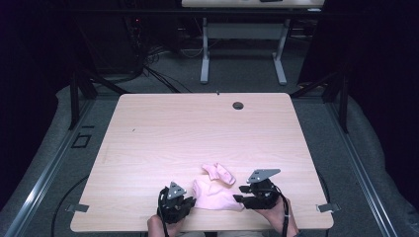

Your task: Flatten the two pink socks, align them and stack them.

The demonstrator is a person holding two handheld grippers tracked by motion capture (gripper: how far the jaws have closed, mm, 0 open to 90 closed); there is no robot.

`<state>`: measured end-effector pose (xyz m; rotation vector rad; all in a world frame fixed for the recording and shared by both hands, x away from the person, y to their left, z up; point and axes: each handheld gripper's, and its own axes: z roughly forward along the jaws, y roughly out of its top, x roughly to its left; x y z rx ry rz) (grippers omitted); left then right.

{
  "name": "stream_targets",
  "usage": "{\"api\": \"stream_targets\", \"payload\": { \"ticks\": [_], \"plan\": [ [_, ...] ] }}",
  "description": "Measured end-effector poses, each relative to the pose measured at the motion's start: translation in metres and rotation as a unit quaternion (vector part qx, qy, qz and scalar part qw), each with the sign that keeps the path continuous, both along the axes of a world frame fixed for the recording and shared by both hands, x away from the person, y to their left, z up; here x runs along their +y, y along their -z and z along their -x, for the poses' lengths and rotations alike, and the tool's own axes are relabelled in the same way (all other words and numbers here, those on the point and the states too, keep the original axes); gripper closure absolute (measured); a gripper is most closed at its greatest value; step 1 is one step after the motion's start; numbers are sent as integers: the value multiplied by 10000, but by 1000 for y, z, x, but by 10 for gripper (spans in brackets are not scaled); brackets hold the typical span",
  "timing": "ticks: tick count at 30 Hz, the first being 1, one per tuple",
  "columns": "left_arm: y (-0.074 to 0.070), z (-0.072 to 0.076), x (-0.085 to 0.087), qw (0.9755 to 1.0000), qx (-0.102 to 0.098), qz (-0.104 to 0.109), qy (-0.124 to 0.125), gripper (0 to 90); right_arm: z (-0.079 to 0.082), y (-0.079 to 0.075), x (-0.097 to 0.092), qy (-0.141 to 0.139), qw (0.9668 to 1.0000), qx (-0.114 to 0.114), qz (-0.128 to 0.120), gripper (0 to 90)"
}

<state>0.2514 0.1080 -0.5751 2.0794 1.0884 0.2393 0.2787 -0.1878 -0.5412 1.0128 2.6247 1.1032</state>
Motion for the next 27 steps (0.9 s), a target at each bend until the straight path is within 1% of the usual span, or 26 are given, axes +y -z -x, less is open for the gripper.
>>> {"api": "stream_targets", "payload": {
  "ticks": [2, 3, 5, 6, 7, 8, 9, 10, 12, 13, 15, 16, 18, 19, 20, 21, 22, 23, 24, 25, 26, 27],
  "plan": [
    [-3, -1, 0, 9999, -63, -47, 73, 859, -1, -2, 1, -29, 10000, -40, -45, 560],
    [-6, -2, 0, 9999, -98, -59, 89, 861, -2, -3, 1, -36, 10000, -71, -30, 553],
    [-13, -4, 1, 9995, -202, -102, 222, 862, -4, -7, 3, -92, 9999, -128, -47, 538],
    [-17, -5, 0, 9992, -254, -145, 273, 862, -5, -10, 4, -98, 9997, -194, -65, 528],
    [-22, -7, -1, 9985, -333, -230, 382, 863, -7, -13, 5, -159, 9996, -228, -42, 517],
    [-27, -8, -1, 9979, -376, -281, 452, 863, -9, -17, 7, -204, 9994, -261, -74, 498],
    [-32, -10, -2, 9971, -442, -311, 528, 863, -12, -21, 9, -259, 9991, -318, -55, 491],
    [-37, -13, -2, 9958, -497, -397, 657, 863, -14, -25, 12, -316, 9987, -404, -60, 485],
    [-48, -19, -4, 9940, -594, -438, 813, 863, -20, -34, 18, -519, 9974, -491, -89, 449],
    [-54, -21, -4, 9922, -614, -465, 981, 862, -23, -39, 21, -591, 9966, -572, -51, 436],
    [-66, -25, -6, 9900, -733, -489, 1105, 862, -30, -47, 28, -774, 9947, -673, -59, 398],
    [-71, -28, -7, 9879, -776, -540, 1228, 862, -33, -52, 32, -860, 9937, -710, -76, 386],
    [-79, -31, -10, 9856, -865, -536, 1353, 862, -38, -61, 38, -1045, 9914, -770, -135, 362],
    [-83, -32, -12, 9831, -883, -537, 1514, 862, -42, -64, 42, -1120, 9905, -777, -194, 341],
    [-86, -33, -14, 9818, -904, -604, 1558, 861, -45, -66, 45, -1217, 9895, -740, -228, 335],
    [-88, -34, -16, 9803, -930, -649, 1620, 861, -48, -69, 48, -1274, 9885, -788, -195, 335],
    [-90, -35, -18, 9781, -938, -661, 1734, 861, -50, -70, 50, -1333, 9876, -809, -175, 330],
    [-91, -36, -20, 9775, -957, -684, 1753, 861, -53, -72, 53, -1427, 9864, -797, -174, 330],
    [-91, -38, -21, 9758, -972, -747, 1810, 861, -55, -72, 55, -1476, 9855, -815, -173, 332],
    [-91, -40, -22, 9731, -955, -756, 1957, 860, -57, -73, 56, -1537, 9846, -813, -156, 327],
    [-91, -41, -24, 9711, -968, -870, 2002, 860, -59, -73, 57, -1603, 9837, -800, -152, 329],
    [-92, -42, -25, 9695, -983, -927, 2044, 860, -61, -73, 57, -1642, 9830, -809, -127, 332]
  ]
}}
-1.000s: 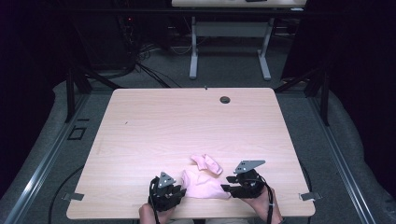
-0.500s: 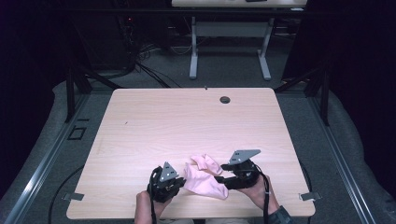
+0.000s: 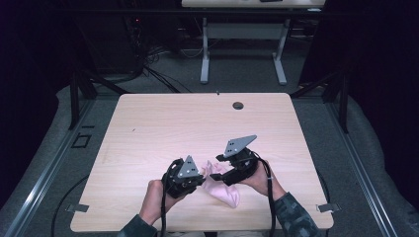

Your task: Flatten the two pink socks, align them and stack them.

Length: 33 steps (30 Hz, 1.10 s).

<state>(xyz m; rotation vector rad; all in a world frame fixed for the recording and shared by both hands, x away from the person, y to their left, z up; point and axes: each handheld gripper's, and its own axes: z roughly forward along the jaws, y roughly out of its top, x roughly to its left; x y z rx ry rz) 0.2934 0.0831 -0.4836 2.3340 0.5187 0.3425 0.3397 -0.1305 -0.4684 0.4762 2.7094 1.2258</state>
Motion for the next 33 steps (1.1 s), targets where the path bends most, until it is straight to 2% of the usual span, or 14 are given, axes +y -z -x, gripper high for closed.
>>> {"api": "stream_targets", "payload": {
  "ticks": [4, 8, 11, 15, 17, 19, 21, 23, 25, 28, 29, 31, 32, 33],
  "plan": [
    [-2, -3, -5, 9993, 1, -136, 361, 859, -8, 2, 0, -241, 9996, -53, 134, 342],
    [-4, -6, -8, 9988, 0, -197, 452, 859, -14, 5, -1, -469, 9989, 13, 52, 390],
    [-4, -7, -9, 9988, 21, -135, 468, 858, -15, 7, 1, -734, 9972, 124, 4, 534],
    [-2, -8, -9, 9989, 40, -151, 432, 856, -13, 9, 1, -829, 9964, 155, -24, 746],
    [-1, -9, -7, 9992, 67, -67, 383, 852, -12, 10, 0, -817, 9965, 189, -73, 811],
    [1, -11, -5, 9995, 71, 17, 308, 838, -9, 10, 0, -711, 9972, 187, -112, 825],
    [4, -12, -2, 9996, 138, 156, 189, 753, -6, 10, -2, -592, 9979, 196, -166, 832],
    [8, -11, 2, 9989, 154, 440, -46, 627, -4, 8, -5, -452, 9985, 217, -228, 834],
    [12, -8, 8, 9969, 211, 740, -177, 533, -1, 4, -9, -218, 9992, 172, -304, 834],
    [23, 0, 14, 9913, 297, 1188, -479, 381, 6, -4, -14, 152, 9986, 101, -497, 835],
    [27, 3, 15, 9889, 339, 1314, -602, 355, 9, -7, -15, 261, 9981, 79, -558, 835],
    [36, 9, 17, 9810, 472, 1716, -768, 340, 15, -12, -18, 499, 9963, 32, -698, 835],
    [41, 12, 15, 9792, 558, 1769, -827, 343, 18, -14, -18, 600, 9956, -21, -717, 835],
    [46, 15, 12, 9794, 546, 1731, -889, 338, 20, -16, -19, 698, 9945, -39, -775, 835]
  ]
}}
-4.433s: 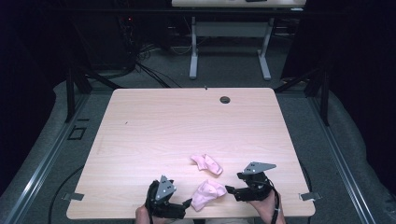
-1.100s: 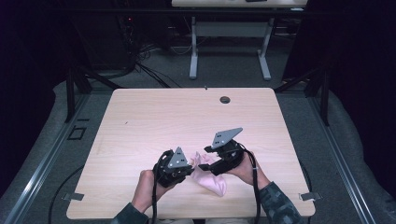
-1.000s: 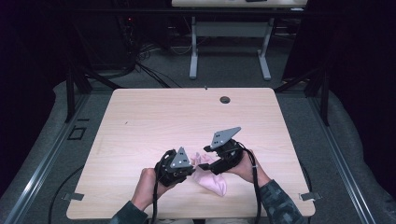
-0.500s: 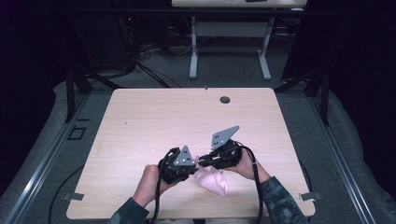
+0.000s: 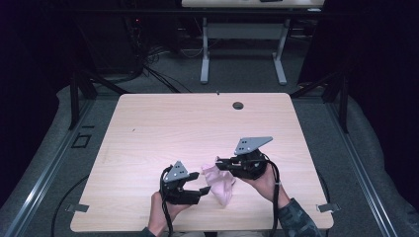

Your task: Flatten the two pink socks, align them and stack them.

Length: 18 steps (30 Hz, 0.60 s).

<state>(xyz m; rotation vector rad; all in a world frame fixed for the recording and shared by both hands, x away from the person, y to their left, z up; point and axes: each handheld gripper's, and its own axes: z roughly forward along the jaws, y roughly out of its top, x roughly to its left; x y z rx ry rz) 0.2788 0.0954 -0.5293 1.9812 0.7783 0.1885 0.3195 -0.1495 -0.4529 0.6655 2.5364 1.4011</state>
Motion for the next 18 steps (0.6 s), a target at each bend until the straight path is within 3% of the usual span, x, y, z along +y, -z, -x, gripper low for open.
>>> {"api": "stream_targets", "payload": {
  "ticks": [4, 5, 7, 10, 13, 18],
  "plan": [
    [15, 4, -13, 9997, 235, 14, 20, 342, 8, -1, 0, 363, 9993, -68, -33, 835],
    [18, 4, -16, 9996, 258, -123, -19, 359, 10, -1, 0, 449, 9990, -86, -9, 834],
    [24, 1, -22, 9991, 408, -51, -67, 382, 13, 0, -1, 545, 9984, -106, -51, 834],
    [32, -1, -31, 9983, 552, -131, -91, 437, 14, 2, -6, 696, 9975, -75, -122, 835],
    [36, -2, -40, 9980, 577, -276, -19, 525, 15, 6, -11, 802, 9966, -4, -182, 835],
    [45, -9, -46, 9972, 718, -169, 113, 788, 17, 11, -15, 922, 9954, 59, -243, 834]
  ]
}}
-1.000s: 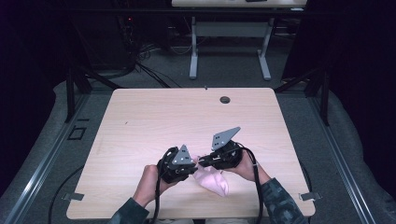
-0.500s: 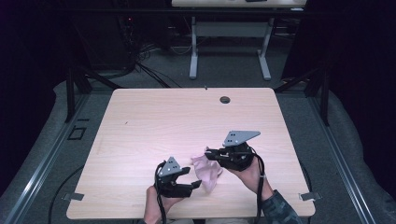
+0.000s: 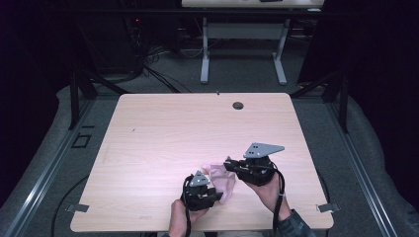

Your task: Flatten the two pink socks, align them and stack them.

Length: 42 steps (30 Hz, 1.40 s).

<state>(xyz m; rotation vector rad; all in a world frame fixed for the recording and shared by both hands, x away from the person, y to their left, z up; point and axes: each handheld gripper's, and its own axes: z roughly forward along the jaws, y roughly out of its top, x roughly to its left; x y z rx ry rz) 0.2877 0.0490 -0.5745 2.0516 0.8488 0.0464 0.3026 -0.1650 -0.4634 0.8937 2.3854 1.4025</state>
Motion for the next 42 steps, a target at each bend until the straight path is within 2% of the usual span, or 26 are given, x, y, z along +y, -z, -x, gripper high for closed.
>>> {"api": "stream_targets", "payload": {
  "ticks": [2, 7, 11, 13, 17, 19, 21, 25, 26, 29, 30, 32, 34, 37, 39, 40, 42],
  "plan": [
    [1, -1, 0, 10000, -12, 4, -8, 877, 0, 1, -3, 47, 10000, 12, -7, 834],
    [-6, -1, 7, 9999, -121, 16, -2, 891, 4, 3, -10, 214, 9997, 50, -49, 835],
    [-14, -1, 16, 10000, -49, 13, 24, 893, 6, 4, -16, 325, 9995, 60, -28, 834],
    [-20, 0, 22, 9999, 32, -15, 94, 893, 9, 3, -19, 387, 9992, 65, 39, 833],
    [-37, 4, 31, 9993, 188, -102, 308, 893, 21, 4, -23, 345, 9992, 179, -33, 831],
    [-44, 7, 34, 9985, 320, -94, 429, 893, 30, 6, -27, 410, 9988, 230, -96, 831],
    [-48, 8, 36, 9967, 528, -85, 615, 892, 38, 9, -32, 566, 9977, 346, -169, 831],
    [-47, 6, 35, 9929, 900, -117, 773, 892, 48, 18, -45, 907, 9935, 625, -279, 830],
    [-44, 2, 33, 9913, 1028, -207, 799, 890, 48, 21, -48, 1006, 9921, 707, -256, 830],
    [-32, -8, 29, 9865, 1369, -216, 873, 888, 41, 33, -52, 1340, 9870, 888, -24, 827],
    [-29, -12, 27, 9859, 1425, -204, 854, 887, 37, 38, -52, 1413, 9851, 974, 114, 826],
    [-23, -18, 26, 9862, 1471, -269, 710, 881, 30, 51, -52, 1494, 9817, 1172, 159, 823],
    [-18, -24, 28, 9859, 1539, -166, 629, 862, 24, 62, -52, 1568, 9790, 1287, 202, 816],
    [-14, -27, 33, 9879, 1499, -210, 352, 753, 18, 69, -53, 1546, 9796, 1273, 176, 741],
    [-13, -24, 38, 9892, 1434, -228, 203, 660, 17, 70, -54, 1425, 9822, 1204, 231, 648],
    [-13, -22, 40, 9887, 1474, -177, 212, 628, 16, 70, -56, 1336, 9841, 1148, 231, 616],
    [-14, -16, 43, 9904, 1367, -204, 81, 553, 13, 69, -59, 1038, 9884, 1073, 283, 533]
  ]
}}
